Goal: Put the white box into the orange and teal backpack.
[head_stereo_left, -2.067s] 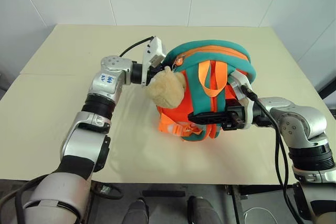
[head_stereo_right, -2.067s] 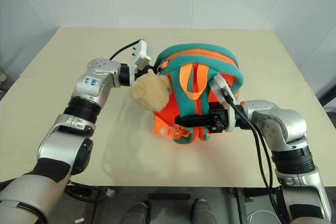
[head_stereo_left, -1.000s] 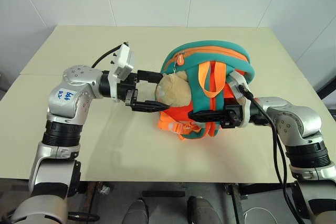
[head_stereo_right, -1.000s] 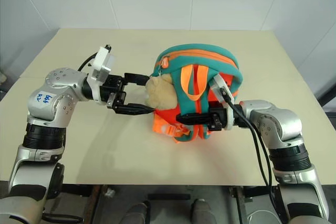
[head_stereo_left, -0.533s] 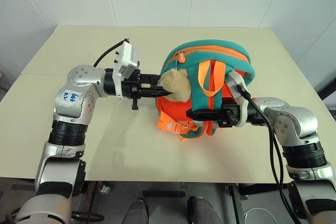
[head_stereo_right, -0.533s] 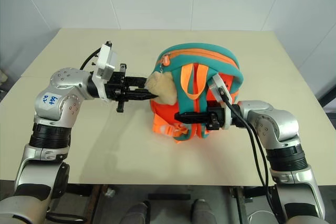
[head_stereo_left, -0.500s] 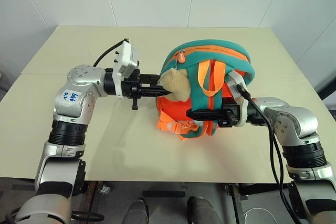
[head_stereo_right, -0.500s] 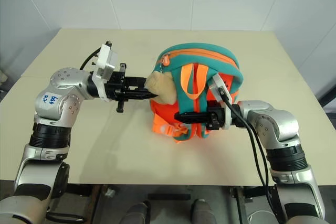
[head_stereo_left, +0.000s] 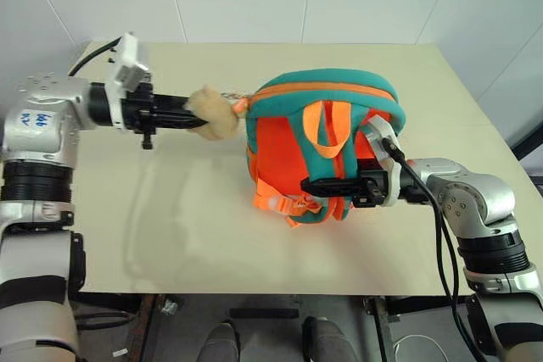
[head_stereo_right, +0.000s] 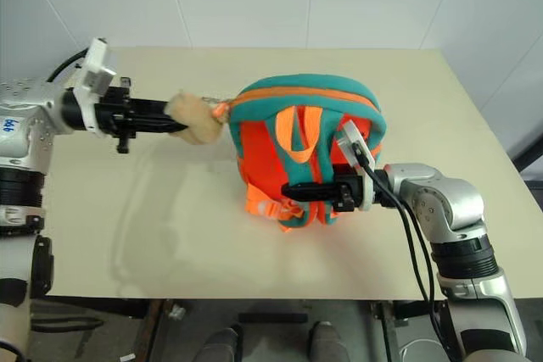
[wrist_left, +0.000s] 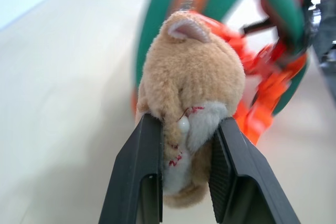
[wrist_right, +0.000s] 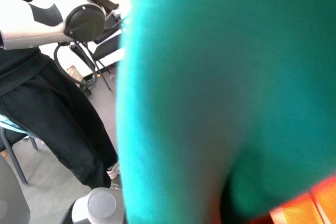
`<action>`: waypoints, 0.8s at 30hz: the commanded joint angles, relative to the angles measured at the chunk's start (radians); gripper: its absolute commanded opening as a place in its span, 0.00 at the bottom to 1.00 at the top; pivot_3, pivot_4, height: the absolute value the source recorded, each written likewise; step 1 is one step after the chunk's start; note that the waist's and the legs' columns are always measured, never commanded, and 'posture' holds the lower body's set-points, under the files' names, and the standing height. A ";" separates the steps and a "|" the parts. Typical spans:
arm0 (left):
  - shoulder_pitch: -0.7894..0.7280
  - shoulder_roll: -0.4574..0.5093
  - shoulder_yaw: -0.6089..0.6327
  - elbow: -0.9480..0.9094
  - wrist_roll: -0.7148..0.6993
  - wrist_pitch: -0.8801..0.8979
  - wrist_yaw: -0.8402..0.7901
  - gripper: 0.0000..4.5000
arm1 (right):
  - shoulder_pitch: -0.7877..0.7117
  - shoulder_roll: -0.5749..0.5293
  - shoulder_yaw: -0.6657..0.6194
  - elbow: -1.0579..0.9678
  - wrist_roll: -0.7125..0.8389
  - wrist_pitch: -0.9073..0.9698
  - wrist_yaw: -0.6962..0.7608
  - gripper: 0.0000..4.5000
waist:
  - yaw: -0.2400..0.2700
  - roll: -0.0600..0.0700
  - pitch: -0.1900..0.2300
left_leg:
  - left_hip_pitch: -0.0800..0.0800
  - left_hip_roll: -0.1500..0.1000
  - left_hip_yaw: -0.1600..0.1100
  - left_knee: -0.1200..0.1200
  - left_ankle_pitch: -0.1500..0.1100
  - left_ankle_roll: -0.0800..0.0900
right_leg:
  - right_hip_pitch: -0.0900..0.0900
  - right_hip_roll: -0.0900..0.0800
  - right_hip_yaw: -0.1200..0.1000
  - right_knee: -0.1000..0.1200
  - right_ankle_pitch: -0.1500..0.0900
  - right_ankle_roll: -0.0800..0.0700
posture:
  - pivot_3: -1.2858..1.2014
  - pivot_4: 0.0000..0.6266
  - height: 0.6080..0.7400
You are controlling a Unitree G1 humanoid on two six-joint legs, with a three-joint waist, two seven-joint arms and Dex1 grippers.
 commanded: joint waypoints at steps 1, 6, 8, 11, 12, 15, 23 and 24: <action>0.003 -0.022 -0.019 0.174 0.086 -0.105 0.024 0.17 | 0.024 -0.012 -0.033 -0.045 0.026 0.008 -0.012 0.00 | 0.002 0.000 0.000 | 0.000 0.000 0.000 0.000 0.000 0.000 | 0.000 0.000 0.000 0.000 0.000 0.000 | 0.52 0.24 1.00; -0.019 -0.137 -0.046 0.342 0.165 -0.244 0.079 0.17 | 0.042 -0.002 -0.041 -0.074 0.042 0.018 -0.038 0.00 | 0.003 0.000 0.000 | -0.001 0.000 0.000 0.001 0.000 0.000 | 0.000 0.000 0.000 0.000 0.000 0.000 | 0.52 0.24 1.00; -0.036 -0.211 -0.054 0.396 0.188 -0.286 0.124 0.17 | 0.047 0.003 -0.046 -0.082 0.049 0.020 -0.053 0.00 | 0.003 0.000 0.000 | -0.001 0.000 0.000 0.001 0.000 0.000 | 0.000 0.000 0.000 0.000 0.000 0.000 | 0.52 0.24 1.00; -0.043 -0.285 -0.068 0.445 0.220 -0.326 0.133 0.17 | 0.054 0.004 -0.053 -0.094 0.058 0.023 -0.068 0.00 | 0.003 0.000 0.000 | -0.001 0.000 0.000 0.002 0.000 0.000 | 0.000 0.000 0.000 0.001 0.000 0.000 | 0.52 0.24 1.00; -0.042 -0.302 -0.067 0.457 0.227 -0.333 0.135 0.17 | 0.057 0.004 -0.055 -0.098 0.061 0.023 -0.073 0.00 | 0.003 0.000 0.000 | -0.001 0.000 0.000 0.002 0.000 0.000 | 0.000 0.000 0.000 0.001 0.000 0.000 | 0.52 0.24 1.00; -0.025 -0.354 -0.065 0.483 0.243 -0.355 0.148 0.17 | 0.067 0.009 -0.067 -0.109 0.071 0.024 -0.096 0.00 | 0.006 0.000 0.000 | -0.001 0.000 0.000 0.002 0.000 0.000 | 0.000 0.000 0.000 0.001 0.000 0.000 | 0.52 0.24 1.00; 0.025 -0.367 -0.070 0.449 0.286 -0.430 0.195 0.24 | 0.092 0.034 -0.095 -0.132 0.102 0.034 -0.174 0.00 | 0.030 -0.001 0.000 | -0.001 0.000 0.000 0.005 0.000 0.000 | 0.001 0.000 -0.001 0.002 0.000 0.001 | 0.52 0.24 1.00; 0.025 -0.361 -0.064 0.436 0.281 -0.424 0.198 0.32 | 0.093 0.034 -0.094 -0.133 0.098 0.029 -0.179 0.00 | 0.029 -0.001 0.000 | -0.001 0.000 0.000 0.005 0.000 0.000 | 0.001 0.000 -0.001 0.002 0.001 0.001 | 0.52 0.24 1.00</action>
